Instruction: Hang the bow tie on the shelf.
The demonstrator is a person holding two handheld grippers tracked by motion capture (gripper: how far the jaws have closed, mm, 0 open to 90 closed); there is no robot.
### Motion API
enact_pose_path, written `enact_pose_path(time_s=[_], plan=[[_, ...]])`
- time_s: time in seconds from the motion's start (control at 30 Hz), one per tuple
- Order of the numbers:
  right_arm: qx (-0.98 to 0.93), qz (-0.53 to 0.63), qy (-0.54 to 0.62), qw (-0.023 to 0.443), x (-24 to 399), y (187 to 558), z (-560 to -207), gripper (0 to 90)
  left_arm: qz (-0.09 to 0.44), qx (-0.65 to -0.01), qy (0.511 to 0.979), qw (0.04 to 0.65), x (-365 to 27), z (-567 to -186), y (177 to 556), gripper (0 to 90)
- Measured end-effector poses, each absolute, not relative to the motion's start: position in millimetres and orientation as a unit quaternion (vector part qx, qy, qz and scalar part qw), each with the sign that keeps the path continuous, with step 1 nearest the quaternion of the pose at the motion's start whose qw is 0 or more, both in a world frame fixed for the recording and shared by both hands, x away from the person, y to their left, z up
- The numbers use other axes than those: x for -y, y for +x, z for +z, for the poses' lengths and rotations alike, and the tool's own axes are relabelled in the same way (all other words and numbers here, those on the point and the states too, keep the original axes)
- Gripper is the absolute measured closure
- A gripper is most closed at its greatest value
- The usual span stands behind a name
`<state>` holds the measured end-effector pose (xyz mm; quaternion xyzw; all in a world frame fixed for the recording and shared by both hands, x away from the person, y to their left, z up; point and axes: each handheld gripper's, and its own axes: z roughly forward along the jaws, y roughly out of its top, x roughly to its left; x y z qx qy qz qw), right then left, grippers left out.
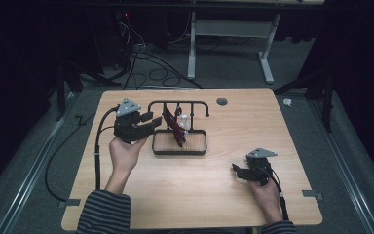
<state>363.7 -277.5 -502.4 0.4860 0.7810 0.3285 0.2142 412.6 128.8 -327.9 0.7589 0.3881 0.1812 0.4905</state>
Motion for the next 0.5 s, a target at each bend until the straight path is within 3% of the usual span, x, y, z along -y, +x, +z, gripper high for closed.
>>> enact_pose_path(time_s=[0.5], plan=[[-0.781,0.329,0.485,0.214,277.5,363.7,-502.5,31.1,0.187,-0.39,0.753,0.496,-145.2,-329.0,397.1,57.6]])
